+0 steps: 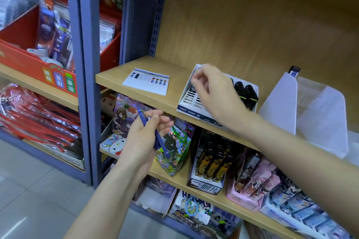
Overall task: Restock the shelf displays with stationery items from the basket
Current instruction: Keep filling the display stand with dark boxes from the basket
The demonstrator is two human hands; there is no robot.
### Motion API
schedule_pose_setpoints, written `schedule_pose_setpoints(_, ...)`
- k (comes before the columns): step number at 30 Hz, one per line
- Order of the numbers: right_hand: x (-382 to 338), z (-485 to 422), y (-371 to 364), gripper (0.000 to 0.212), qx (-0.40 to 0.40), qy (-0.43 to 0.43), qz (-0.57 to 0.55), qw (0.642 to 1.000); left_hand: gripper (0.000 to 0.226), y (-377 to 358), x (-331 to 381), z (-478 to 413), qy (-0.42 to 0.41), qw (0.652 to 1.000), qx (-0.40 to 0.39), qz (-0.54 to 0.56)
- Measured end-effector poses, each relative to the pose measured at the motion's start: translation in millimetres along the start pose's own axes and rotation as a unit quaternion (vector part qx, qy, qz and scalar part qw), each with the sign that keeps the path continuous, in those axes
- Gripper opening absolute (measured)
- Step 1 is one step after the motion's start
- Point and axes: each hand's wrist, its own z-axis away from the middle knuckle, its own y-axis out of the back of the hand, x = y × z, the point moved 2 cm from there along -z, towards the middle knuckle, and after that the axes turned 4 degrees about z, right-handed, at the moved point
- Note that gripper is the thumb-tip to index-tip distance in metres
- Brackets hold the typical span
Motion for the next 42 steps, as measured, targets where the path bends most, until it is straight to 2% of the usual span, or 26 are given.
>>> schedule_pose_setpoints(1, -4, 16, -4, 0.010, -0.027, -0.018, -0.033, 0.999, 0.022, 0, 1, -1, -0.015, 1.000, 0.002, 0.007)
schedule_pose_setpoints(3, -11, 45, -14, 0.015, -0.137, -0.094, -0.099, 0.981, 0.023, 0, 3, -2, -0.039, 0.999, 0.005, 0.015)
schedule_pose_setpoints(6, -18, 72, -30, 0.026, -0.301, -0.208, -0.229, 0.902, 0.021, -2, 0, -1, -0.055, 0.998, -0.004, 0.001)
schedule_pose_setpoints(9, -25, 80, -37, 0.022, -0.340, -0.249, -0.340, 0.841, 0.020, -6, -2, 4, -0.055, 0.998, -0.031, -0.010)
schedule_pose_setpoints(12, -24, 83, -36, 0.011, -0.325, -0.272, -0.391, 0.817, 0.022, -8, 0, 9, -0.049, 0.997, -0.064, -0.018)
schedule_pose_setpoints(15, -15, 84, -28, 0.008, -0.267, -0.261, -0.347, 0.860, 0.026, -4, 1, 10, -0.045, 0.990, -0.087, -0.100)
schedule_pose_setpoints(19, 0, 83, -8, 0.012, -0.194, -0.223, -0.286, 0.911, 0.026, 0, 1, 11, -0.056, 0.971, -0.073, -0.221)
schedule_pose_setpoints(24, 12, 52, 33, 0.012, -0.028, -0.157, -0.171, 0.972, 0.006, -2, -4, 8, -0.001, 0.973, -0.071, -0.219)
schedule_pose_setpoints(28, 23, 11, 48, 0.010, 0.038, -0.108, -0.051, 0.992, 0.017, -4, -4, -1, 0.062, 0.980, -0.048, -0.182)
schedule_pose_setpoints(30, 31, -6, 48, 0.014, 0.039, -0.091, -0.010, 0.995, 0.012, -4, -2, -2, 0.061, 0.984, -0.033, -0.164)
schedule_pose_setpoints(35, 43, -33, 36, 0.014, -0.010, -0.073, 0.054, 0.996, 0.017, 4, 1, 7, -0.027, 0.973, -0.056, -0.221)
schedule_pose_setpoints(42, 51, -41, 23, 0.008, -0.071, -0.080, 0.061, 0.992, 0.014, 2, 4, 6, 0.011, 0.980, -0.056, -0.192)
